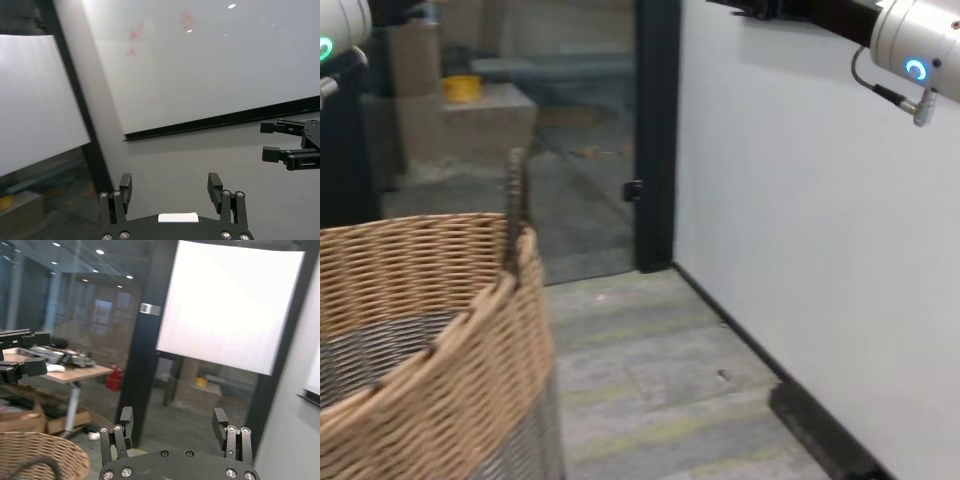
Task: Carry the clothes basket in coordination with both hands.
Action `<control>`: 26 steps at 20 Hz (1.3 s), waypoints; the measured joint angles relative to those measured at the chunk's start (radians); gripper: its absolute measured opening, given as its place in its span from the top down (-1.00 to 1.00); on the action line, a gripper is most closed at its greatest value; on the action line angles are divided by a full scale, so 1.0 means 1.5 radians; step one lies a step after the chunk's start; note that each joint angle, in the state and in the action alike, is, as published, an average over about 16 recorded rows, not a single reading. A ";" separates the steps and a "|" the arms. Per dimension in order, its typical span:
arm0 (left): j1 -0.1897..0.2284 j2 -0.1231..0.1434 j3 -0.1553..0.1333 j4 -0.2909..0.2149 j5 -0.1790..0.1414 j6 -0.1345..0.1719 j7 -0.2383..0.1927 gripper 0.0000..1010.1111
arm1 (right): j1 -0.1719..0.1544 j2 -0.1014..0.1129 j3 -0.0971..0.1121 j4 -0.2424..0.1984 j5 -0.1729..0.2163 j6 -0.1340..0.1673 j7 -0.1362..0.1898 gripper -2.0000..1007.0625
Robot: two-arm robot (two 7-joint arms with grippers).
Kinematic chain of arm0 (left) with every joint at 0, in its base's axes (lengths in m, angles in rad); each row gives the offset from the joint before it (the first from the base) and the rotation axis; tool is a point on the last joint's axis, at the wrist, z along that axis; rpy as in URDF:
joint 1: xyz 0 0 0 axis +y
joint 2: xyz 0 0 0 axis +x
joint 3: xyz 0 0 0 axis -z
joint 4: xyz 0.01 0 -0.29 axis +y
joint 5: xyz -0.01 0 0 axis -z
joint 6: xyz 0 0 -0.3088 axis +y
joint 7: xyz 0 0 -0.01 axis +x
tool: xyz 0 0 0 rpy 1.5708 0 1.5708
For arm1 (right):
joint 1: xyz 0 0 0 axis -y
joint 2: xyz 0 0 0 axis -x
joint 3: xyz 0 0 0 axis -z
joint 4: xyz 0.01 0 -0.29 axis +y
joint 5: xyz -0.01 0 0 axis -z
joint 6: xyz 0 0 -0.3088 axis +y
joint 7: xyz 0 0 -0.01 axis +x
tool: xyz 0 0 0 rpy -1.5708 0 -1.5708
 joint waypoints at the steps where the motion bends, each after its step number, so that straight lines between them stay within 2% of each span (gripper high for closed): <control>1: 0.000 0.000 0.000 0.000 0.000 0.000 0.000 -0.98 | 0.000 0.000 0.000 0.000 0.000 0.000 0.000 -1.00; 26: 0.000 0.000 0.000 0.000 0.000 0.000 0.000 -0.98 | 0.000 0.000 0.000 0.000 0.000 0.000 0.000 -1.00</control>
